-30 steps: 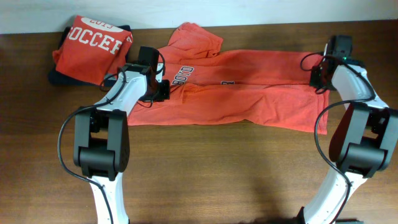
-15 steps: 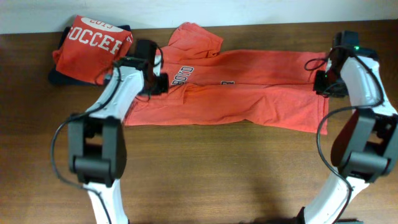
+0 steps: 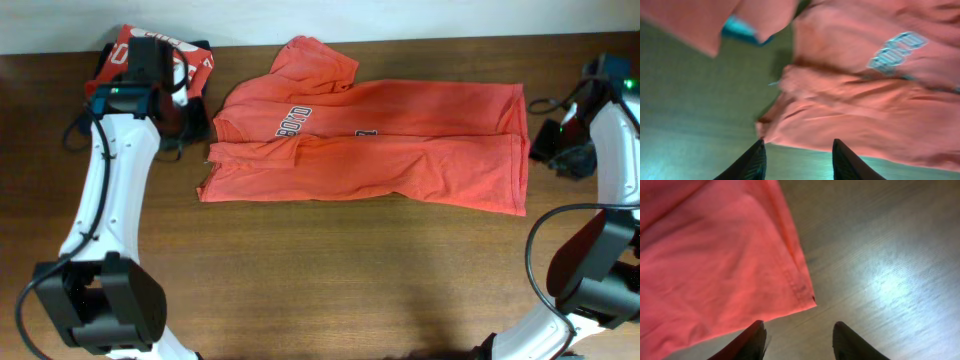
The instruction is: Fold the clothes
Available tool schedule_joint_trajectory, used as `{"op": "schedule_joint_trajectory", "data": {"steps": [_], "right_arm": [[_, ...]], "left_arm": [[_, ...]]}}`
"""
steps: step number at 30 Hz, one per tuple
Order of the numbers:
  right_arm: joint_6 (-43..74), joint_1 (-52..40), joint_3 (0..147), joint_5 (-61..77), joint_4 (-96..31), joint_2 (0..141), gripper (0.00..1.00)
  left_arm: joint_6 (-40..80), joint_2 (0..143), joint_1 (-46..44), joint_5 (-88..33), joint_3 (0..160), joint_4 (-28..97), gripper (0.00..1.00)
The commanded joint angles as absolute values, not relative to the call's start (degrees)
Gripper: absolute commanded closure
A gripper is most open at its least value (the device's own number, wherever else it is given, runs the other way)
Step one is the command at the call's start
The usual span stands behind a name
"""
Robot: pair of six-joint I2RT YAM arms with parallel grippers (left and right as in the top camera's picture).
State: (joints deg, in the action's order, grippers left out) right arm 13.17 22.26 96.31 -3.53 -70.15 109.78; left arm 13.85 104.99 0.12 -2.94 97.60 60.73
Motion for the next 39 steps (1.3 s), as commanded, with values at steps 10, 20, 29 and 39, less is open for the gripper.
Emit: {"op": "schedule_joint_trajectory", "data": {"steps": [10, 20, 29, 39], "right_arm": [[15.0, 24.0, 71.5, -2.3, -48.7, 109.4, 0.26], [12.5, 24.1, 66.3, 1.3, -41.5, 109.4, 0.76], [12.5, 25.8, 66.3, -9.7, -43.9, 109.4, 0.96], [15.6, 35.8, 66.3, -7.3, -43.0, 109.4, 0.96]], "left_arm": [[14.5, 107.1, 3.8, -1.7, 87.0, 55.7, 0.44], [14.5, 112.4, 3.8, -1.7, 86.1, 56.2, 0.44], [14.5, 114.5, 4.1, 1.6, 86.1, 58.8, 0.44], [17.6, 114.5, 4.1, -0.7, 80.8, 57.9, 0.44]]}}
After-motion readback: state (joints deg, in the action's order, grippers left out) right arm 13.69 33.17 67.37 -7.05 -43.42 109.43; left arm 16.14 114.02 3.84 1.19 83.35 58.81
